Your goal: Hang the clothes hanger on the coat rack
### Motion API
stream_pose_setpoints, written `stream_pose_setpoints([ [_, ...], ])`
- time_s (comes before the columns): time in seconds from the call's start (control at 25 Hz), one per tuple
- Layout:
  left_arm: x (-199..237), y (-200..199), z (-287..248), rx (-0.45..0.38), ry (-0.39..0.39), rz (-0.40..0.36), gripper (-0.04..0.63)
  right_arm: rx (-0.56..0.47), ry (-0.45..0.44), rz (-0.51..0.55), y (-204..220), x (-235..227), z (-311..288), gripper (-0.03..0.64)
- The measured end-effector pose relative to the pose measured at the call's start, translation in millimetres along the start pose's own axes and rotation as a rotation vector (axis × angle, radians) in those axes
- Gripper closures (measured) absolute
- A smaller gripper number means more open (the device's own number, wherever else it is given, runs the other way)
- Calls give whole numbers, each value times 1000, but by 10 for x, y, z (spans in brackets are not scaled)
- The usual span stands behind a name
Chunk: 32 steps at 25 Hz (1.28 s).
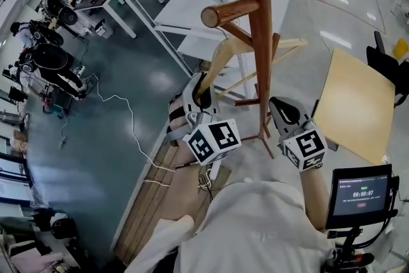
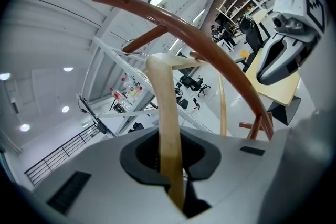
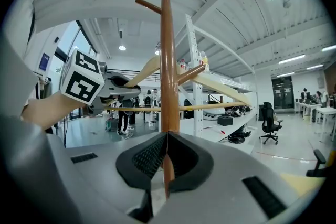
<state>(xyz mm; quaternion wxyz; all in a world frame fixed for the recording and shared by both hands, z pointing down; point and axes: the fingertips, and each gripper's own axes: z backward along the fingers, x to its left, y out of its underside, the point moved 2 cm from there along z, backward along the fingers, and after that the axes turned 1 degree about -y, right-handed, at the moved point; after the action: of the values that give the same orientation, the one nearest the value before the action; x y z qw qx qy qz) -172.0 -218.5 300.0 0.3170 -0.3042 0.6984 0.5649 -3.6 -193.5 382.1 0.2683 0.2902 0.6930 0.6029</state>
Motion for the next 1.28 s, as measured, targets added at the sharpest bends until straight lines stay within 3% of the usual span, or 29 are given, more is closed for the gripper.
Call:
stream_pose_setpoints([
  [0.32,-67,3,-40,11,-9,-30,555,8,7,-5,43,-13,27,604],
  [0.68,-244,-8,-96,8,34,-50,558,10,25,-15,120,-68,69,604],
  [1.28,-515,32,-217,16,59,-27,565,19,90,-27,325,-315,272,604],
])
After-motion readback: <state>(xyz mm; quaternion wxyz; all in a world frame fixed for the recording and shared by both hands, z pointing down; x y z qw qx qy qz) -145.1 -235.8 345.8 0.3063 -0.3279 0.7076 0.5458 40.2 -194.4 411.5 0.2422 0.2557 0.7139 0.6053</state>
